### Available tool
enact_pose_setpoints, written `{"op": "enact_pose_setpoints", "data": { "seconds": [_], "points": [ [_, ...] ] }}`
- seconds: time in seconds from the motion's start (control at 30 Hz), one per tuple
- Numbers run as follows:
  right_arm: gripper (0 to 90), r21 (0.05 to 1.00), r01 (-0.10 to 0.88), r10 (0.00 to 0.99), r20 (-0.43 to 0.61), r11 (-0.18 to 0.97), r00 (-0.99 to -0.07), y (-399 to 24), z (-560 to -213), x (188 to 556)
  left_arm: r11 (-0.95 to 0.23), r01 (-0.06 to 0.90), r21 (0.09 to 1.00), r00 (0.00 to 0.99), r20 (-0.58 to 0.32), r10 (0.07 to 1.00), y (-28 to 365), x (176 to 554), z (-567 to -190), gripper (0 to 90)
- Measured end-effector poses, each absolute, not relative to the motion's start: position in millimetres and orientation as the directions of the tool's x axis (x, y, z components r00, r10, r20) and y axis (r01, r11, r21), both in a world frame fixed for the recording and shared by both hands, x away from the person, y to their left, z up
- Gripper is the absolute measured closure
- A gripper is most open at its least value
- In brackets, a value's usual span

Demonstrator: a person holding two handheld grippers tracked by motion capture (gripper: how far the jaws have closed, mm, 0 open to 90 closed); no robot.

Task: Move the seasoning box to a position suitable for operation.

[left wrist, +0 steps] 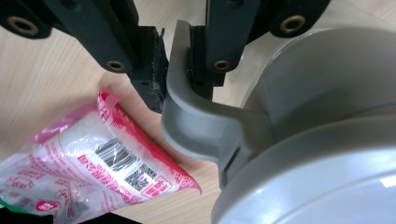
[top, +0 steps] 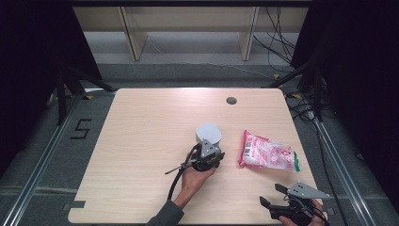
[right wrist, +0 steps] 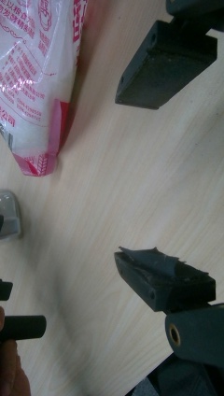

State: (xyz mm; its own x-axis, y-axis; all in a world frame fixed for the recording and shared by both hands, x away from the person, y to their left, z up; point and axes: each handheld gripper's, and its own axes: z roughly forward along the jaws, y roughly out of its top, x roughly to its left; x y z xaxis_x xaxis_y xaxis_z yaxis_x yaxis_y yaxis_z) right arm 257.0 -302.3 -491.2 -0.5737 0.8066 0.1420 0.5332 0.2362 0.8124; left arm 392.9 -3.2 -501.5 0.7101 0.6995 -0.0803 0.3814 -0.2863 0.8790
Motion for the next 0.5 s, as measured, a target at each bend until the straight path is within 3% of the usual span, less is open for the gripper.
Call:
{"op": "enact_pose_setpoints", "data": {
  "seconds": [0.1, 0.13, 0.2, 0.27, 0.37, 0.5],
  "points": [
    [20.8, 0.820, 0.517, 0.808, 0.121, 0.246, -0.577, -303.4, -491.9, 258.2, -0.293, 0.380, 0.877, 0.720, -0.082, 0.689, 10.5, 388.9, -501.5, 76.6],
    [20.8, 0.807, 0.552, 0.812, 0.170, 0.211, -0.558, -301.1, -491.2, 255.6, -0.293, 0.377, 0.879, 0.720, -0.078, 0.689, 16.0, 386.6, -501.4, 75.9],
    [20.8, 0.819, 0.518, 0.808, 0.121, 0.247, -0.576, -303.6, -491.9, 258.3, -0.288, 0.387, 0.876, 0.718, -0.091, 0.690, 30.1, 381.8, -501.9, 74.9],
    [20.8, 0.806, 0.552, 0.814, 0.164, 0.215, -0.557, -301.1, -491.8, 256.0, -0.301, 0.382, 0.874, 0.718, -0.076, 0.692, 42.3, 377.2, -501.2, 73.5],
    [20.8, 0.821, 0.515, 0.809, 0.118, 0.247, -0.576, -303.4, -492.2, 258.8, -0.295, 0.379, 0.877, 0.710, -0.072, 0.700, 58.4, 372.2, -501.8, 71.7],
    [20.8, 0.809, 0.550, 0.814, 0.169, 0.207, -0.556, -301.9, -491.8, 256.3, -0.279, 0.380, 0.882, 0.688, -0.068, 0.722, 78.6, 368.9, -503.1, 70.0]
  ]
}}
